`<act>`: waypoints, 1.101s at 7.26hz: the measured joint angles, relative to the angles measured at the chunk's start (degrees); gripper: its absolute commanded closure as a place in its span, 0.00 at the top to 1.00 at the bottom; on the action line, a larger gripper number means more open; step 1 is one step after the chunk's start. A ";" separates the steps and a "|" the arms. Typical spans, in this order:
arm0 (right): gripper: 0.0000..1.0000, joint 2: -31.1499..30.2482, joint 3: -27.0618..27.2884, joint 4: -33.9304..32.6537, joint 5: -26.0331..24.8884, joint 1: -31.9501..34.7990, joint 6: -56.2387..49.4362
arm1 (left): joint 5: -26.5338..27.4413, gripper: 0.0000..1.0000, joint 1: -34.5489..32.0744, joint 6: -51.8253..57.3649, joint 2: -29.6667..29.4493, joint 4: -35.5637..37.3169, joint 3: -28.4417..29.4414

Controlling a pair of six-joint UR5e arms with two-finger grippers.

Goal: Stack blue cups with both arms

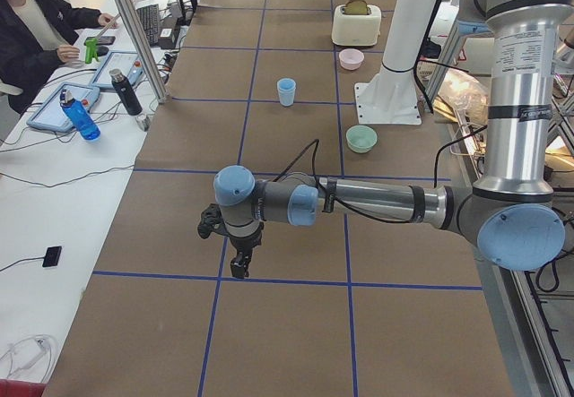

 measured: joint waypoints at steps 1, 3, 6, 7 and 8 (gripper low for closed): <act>1.00 0.00 -0.10 0.00 0.04 0.00 0.00 | 0.03 0.99 -0.02 0.01 0.11 -0.01 -0.05; 1.00 -0.08 -0.59 0.00 0.06 0.00 0.00 | 0.09 0.99 -0.04 0.01 0.18 0.05 0.08; 1.00 -0.22 -2.04 0.00 -0.01 0.00 -0.13 | 0.12 0.99 -0.04 0.01 0.23 0.08 0.27; 1.00 -0.29 -2.35 0.00 -0.02 0.00 -0.14 | 0.11 0.99 -0.04 -0.01 0.61 0.08 0.15; 1.00 -0.31 -2.47 0.01 -0.02 0.00 -0.11 | 0.07 0.99 -0.03 -0.04 1.25 0.08 -0.09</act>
